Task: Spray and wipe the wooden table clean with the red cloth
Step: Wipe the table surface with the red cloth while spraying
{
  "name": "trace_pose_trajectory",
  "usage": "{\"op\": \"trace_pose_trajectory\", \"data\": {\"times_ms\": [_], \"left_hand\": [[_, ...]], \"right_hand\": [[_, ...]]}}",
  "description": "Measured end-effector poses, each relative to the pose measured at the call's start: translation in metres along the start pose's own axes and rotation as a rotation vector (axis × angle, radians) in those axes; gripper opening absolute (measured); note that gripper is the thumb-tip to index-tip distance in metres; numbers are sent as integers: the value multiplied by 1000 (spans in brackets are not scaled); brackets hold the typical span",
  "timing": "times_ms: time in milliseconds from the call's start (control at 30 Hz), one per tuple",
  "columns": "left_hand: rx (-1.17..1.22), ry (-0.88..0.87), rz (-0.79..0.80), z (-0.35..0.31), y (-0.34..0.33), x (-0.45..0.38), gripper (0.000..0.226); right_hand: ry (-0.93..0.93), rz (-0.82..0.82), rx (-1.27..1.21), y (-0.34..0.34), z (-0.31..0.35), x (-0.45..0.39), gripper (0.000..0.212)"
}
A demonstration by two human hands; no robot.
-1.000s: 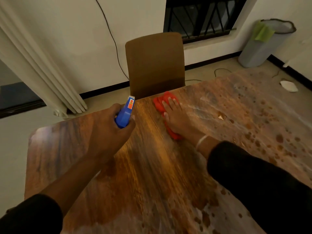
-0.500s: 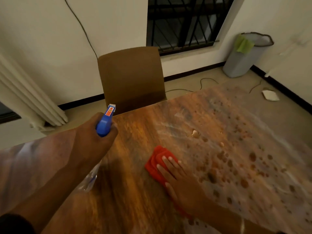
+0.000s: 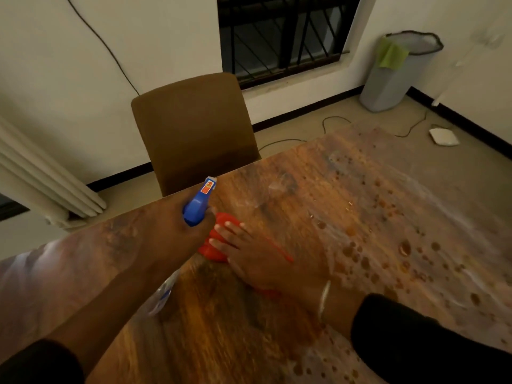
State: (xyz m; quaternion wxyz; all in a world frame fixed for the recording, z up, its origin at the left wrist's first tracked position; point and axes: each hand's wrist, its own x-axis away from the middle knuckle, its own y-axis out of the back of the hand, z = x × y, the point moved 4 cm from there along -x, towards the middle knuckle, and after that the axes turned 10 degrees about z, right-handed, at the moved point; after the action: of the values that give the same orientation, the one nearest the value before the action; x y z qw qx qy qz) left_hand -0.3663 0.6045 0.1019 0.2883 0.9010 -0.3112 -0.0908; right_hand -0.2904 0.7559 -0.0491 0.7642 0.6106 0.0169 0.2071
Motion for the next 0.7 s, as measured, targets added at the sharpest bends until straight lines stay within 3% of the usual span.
{"op": "trace_pose_trajectory", "data": {"times_ms": [67, 200, 267, 367, 500, 600, 700], "left_hand": [[94, 68, 20, -2, -9, -7, 12], [72, 64, 34, -7, -19, -12, 8], [43, 53, 31, -10, -21, -15, 9], [-2, 95, 157, -20, -35, -23, 11], [-63, 79, 367, -46, -73, -39, 15], [-54, 39, 401, -69, -101, -52, 7], [-80, 10, 359, -88, -118, -68, 19]], "right_hand": [[-11, 10, 26, 14, -8, -40, 59], [-365, -43, -63, 58, -67, -95, 66], [-413, -93, -44, 61, -89, -95, 69], [-310, -77, -89, 45, -79, -55, 64], [-350, -109, -106, 32, -65, 22, 56], [-381, -257, 70, 24, -57, 81, 49], [-388, -255, 26, 8, -47, 105, 50]]}}
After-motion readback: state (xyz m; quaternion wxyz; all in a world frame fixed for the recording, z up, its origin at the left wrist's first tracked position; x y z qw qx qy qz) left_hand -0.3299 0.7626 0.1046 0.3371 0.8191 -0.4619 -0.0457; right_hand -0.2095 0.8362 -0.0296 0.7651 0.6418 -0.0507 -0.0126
